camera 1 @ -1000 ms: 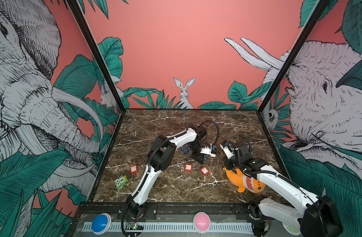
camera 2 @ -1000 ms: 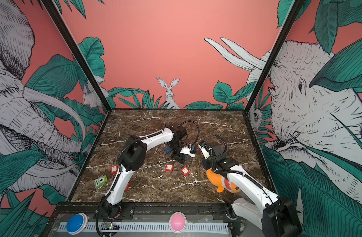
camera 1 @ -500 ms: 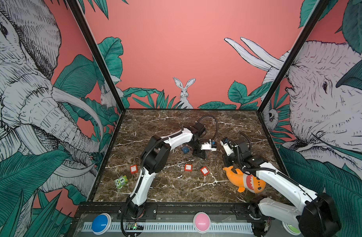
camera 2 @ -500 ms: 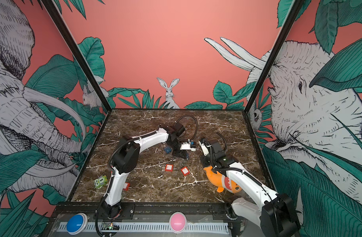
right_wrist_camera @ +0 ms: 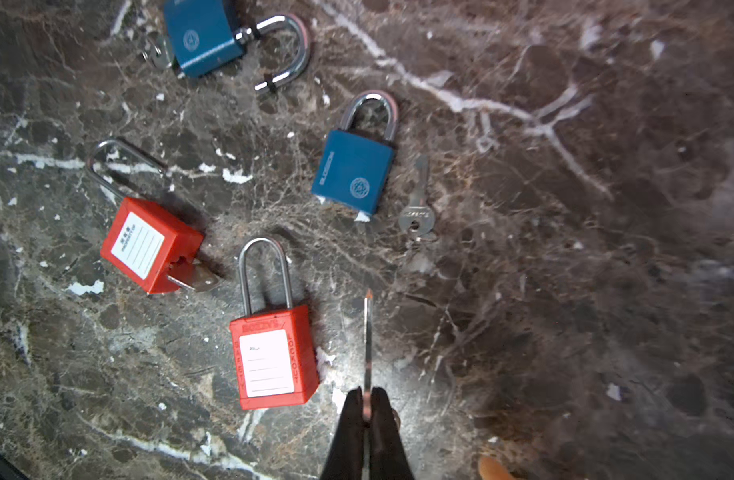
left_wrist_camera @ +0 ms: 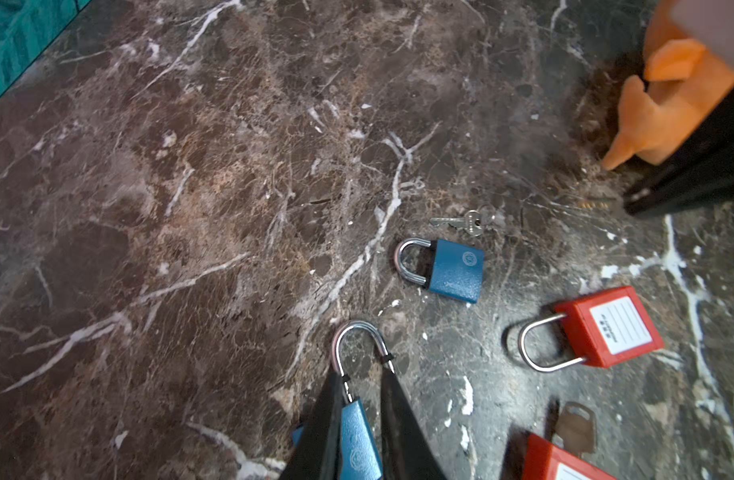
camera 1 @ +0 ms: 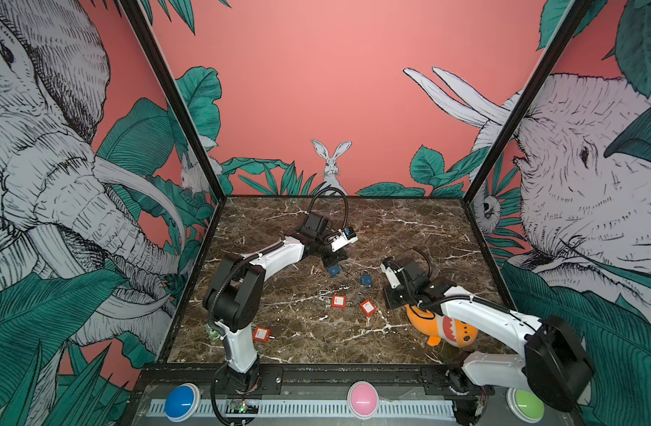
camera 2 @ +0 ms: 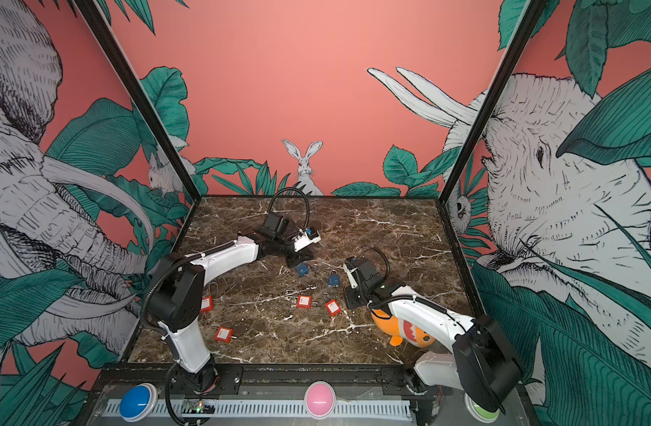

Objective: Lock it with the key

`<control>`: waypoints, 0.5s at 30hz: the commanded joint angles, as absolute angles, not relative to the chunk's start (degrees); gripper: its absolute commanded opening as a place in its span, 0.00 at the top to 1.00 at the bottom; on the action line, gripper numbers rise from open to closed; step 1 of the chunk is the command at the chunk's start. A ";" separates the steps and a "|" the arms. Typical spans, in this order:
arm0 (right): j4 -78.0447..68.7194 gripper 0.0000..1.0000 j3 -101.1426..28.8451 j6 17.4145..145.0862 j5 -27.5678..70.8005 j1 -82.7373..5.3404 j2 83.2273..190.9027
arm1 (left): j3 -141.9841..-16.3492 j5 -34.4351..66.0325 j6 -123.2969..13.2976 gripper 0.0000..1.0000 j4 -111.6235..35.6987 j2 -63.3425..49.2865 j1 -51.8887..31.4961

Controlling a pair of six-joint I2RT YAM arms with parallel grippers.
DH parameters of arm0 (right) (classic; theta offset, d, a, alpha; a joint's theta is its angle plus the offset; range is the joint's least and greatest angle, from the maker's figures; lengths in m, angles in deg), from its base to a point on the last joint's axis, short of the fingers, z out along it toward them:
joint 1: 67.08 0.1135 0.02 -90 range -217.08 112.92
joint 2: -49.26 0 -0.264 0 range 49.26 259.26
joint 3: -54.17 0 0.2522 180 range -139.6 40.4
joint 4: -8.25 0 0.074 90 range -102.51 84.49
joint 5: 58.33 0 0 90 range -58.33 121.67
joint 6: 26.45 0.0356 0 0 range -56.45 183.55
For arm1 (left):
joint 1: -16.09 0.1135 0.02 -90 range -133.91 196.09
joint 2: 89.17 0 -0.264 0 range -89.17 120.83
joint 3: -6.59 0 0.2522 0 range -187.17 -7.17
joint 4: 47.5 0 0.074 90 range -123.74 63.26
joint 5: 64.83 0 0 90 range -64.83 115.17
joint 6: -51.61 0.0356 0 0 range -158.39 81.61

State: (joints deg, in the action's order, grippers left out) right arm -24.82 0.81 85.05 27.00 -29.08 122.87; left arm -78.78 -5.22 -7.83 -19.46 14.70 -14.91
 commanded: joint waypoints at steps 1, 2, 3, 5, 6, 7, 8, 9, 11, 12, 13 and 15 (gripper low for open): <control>-22.02 0.96 0.94 90.19 29.24 -27.81 125.62 | -78.13 -5.37 -9.99 0.80 -23.07 11.88 -14.75; -21.99 0.96 0.91 90.47 29.38 -27.52 126.52 | -78.18 -5.37 -9.70 0.80 -22.48 11.81 -14.63; -21.87 0.95 0.94 90.69 29.61 -27.28 127.43 | -78.01 -5.41 -9.60 0.81 -22.41 11.53 -14.58; -21.58 0.95 0.97 91.12 29.44 -26.94 129.11 | -77.45 -5.48 -9.59 0.80 -22.66 10.99 -14.49; -21.42 0.94 0.94 91.38 29.27 -26.76 129.88 | -77.06 -5.42 -9.49 0.81 -22.80 10.66 -14.41; -21.17 0.94 0.99 91.49 28.91 -26.61 130.67 | -76.82 -5.36 -9.50 0.81 -22.84 10.44 -14.32; -21.18 0.93 0.90 91.63 28.89 -26.43 131.30 | -76.47 -5.41 -9.50 0.81 -22.90 10.13 -14.20; -21.30 0.93 0.83 91.76 28.78 -26.25 131.97 | -76.13 -5.41 -9.40 0.81 -23.00 9.88 -14.14; -21.42 0.92 0.60 92.00 28.77 -25.87 133.03 | -75.43 -5.34 -9.25 0.81 -23.01 9.45 -13.91; -21.66 0.91 0.43 92.11 28.80 -25.57 133.48 | -75.04 -5.41 -9.14 0.81 -23.04 9.27 -13.81; -21.98 0.91 0.34 92.27 29.00 -25.36 133.71 | -74.79 -5.31 -9.17 0.81 -23.10 9.15 -13.72; -23.67 0.89 -0.21 92.99 30.51 -25.16 134.16 | -74.27 -5.22 -9.14 0.81 -23.26 8.88 -13.70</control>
